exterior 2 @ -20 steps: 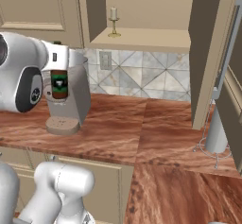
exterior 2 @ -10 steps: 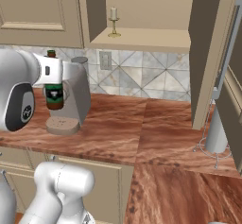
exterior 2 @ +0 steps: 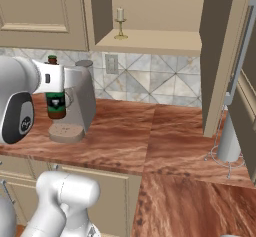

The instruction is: Get the candle and the beer from the cabinet and move them to the dining counter.

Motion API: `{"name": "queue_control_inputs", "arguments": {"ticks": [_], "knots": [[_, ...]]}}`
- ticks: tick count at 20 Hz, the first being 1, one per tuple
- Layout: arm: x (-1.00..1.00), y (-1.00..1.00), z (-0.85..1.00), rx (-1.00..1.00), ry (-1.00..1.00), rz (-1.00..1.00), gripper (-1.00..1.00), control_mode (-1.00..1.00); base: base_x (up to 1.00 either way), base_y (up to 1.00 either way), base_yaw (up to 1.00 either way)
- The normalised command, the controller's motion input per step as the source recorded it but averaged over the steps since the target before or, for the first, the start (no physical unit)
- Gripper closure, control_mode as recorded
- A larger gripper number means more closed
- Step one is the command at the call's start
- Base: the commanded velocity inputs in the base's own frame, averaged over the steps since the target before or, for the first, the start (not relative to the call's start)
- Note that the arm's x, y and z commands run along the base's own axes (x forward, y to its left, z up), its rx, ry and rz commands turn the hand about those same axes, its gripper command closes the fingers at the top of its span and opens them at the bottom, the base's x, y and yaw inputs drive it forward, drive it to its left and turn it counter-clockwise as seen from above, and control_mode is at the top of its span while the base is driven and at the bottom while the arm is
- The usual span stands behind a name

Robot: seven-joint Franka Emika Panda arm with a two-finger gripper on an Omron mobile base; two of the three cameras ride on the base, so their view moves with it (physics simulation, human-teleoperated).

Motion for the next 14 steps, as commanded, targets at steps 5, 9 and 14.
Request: {"name": "queue_control_inputs", "arguments": {"ticks": [5, 9, 14], "knots": [[0.0, 0.0, 0.0, 0.0, 0.0, 0.0, 1.0, 1.0, 0.0, 0.0, 0.0], [0.0, 0.0, 0.0, 0.0, 0.0, 0.0, 1.0, 1.0, -0.36, 0.11, 0.01], [0.0, 0.0, 0.0, 0.0, 0.0, 0.0, 1.0, 1.0, -0.96, 0.67, 0.15]]}}
